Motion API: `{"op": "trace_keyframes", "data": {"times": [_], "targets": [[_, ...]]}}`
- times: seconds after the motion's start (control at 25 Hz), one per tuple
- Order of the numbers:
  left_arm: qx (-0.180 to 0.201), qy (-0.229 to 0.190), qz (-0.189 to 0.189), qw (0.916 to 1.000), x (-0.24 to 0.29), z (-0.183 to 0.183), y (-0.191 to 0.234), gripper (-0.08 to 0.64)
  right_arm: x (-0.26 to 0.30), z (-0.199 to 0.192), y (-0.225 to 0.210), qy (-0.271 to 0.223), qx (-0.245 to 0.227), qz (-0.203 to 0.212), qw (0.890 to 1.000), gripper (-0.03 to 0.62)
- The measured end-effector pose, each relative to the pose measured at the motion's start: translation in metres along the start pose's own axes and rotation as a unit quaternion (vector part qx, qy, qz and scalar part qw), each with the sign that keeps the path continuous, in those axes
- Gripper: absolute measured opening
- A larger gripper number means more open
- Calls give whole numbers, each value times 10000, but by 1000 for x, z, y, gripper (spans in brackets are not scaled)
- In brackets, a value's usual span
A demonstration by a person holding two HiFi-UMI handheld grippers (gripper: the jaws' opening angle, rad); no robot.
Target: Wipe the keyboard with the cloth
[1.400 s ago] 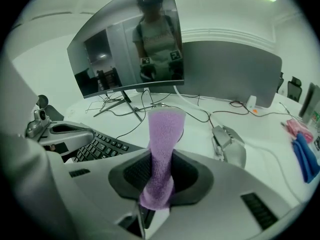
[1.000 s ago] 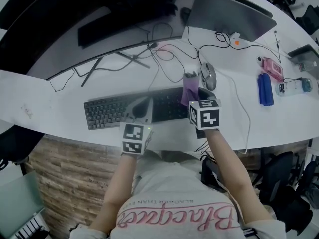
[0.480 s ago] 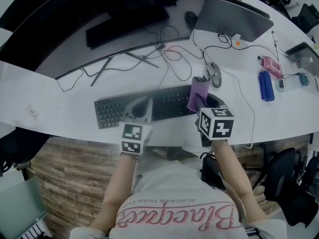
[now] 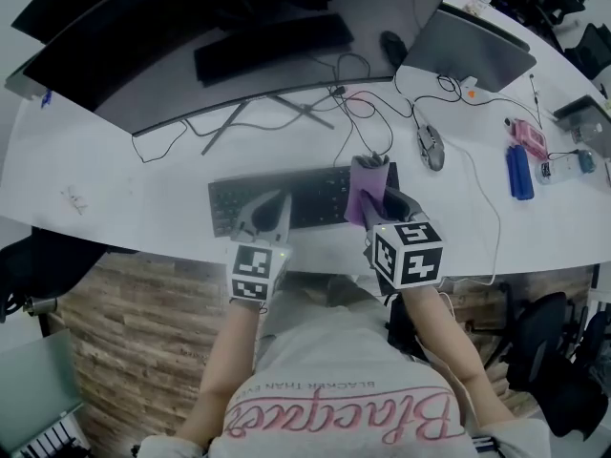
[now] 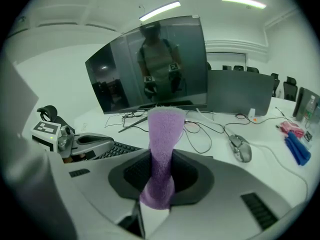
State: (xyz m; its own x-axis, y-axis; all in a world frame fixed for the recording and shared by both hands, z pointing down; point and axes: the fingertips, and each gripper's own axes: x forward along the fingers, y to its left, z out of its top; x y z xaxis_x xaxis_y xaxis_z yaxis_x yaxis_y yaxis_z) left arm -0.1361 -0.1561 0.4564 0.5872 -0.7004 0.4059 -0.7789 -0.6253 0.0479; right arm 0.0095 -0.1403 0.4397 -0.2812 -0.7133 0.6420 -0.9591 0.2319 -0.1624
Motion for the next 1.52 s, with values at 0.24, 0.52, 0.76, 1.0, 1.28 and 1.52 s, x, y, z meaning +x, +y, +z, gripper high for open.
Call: {"op": "trace_keyframes", "data": {"times": [0.24, 0.52, 0.76, 1.0, 1.28, 1.52], "targets": [[-158, -15, 350, 9993, -32, -16, 40, 5, 14, 8, 71, 8, -239, 584, 9980, 83], [-382, -57, 782, 9962, -69, -25, 85, 5, 33, 12, 150, 54, -385, 1301, 9907, 83], [-596, -25, 1136, 9917, -100, -46, 127, 5, 56, 1, 216, 320, -438, 1851, 9812, 83], [-784, 30, 1310, 9883, -124, -67, 154, 5, 83, -19, 263, 631, -577, 2070, 9746, 83], [-918, 19, 1392, 9860, -143, -86, 179, 5, 115, -51, 299, 1105, -513, 2126, 9695, 83], [-1124, 34, 1457, 9829, -142, -100, 191, 5, 134, -82, 308, 1534, -365, 2027, 9665, 83]]}}
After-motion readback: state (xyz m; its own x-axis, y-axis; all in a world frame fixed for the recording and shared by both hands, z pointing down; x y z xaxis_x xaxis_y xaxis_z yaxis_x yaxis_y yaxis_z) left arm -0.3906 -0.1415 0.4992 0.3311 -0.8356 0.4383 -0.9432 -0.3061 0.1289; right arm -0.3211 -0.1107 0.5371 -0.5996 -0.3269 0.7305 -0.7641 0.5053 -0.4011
